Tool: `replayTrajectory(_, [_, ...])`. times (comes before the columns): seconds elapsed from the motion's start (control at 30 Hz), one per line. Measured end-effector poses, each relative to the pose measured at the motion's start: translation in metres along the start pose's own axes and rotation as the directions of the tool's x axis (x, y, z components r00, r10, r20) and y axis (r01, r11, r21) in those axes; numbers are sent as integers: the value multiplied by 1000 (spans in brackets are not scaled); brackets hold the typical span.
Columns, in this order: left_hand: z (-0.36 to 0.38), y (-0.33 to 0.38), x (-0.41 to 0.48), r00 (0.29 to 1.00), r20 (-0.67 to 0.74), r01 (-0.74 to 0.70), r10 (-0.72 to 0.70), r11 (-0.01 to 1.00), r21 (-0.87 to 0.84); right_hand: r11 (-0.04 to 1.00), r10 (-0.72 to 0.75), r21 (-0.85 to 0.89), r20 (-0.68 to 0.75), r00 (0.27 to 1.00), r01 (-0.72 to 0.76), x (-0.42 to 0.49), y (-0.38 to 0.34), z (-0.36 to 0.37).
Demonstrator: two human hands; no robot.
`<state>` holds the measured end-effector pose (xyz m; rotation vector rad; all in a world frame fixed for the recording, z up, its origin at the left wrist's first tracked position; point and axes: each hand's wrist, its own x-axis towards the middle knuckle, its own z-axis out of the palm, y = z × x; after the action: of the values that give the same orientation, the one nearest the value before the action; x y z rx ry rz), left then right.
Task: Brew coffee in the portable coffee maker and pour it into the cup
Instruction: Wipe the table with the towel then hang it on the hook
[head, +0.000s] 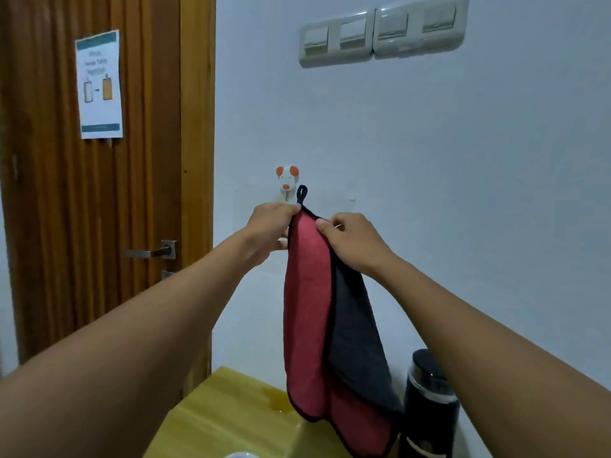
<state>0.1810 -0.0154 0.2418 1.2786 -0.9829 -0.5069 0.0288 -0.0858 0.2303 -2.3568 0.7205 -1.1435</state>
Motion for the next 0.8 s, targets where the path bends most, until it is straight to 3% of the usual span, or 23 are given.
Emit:
replayTrajectory(0.33, [-23, -23, 91, 992, -101, 87, -81, 995, 55, 992, 112, 45, 42, 993, -114, 83, 26, 55])
replayTrajectory(0.6, [-31, -44, 104, 988, -78, 137, -130, 986, 90, 988, 149, 33, 80, 986, -152, 92, 41, 77])
replayTrajectory(0.8, [-29, -50, 101, 998, -44, 38, -35, 997, 70, 983, 124, 128, 66, 990, -132, 80, 50, 82])
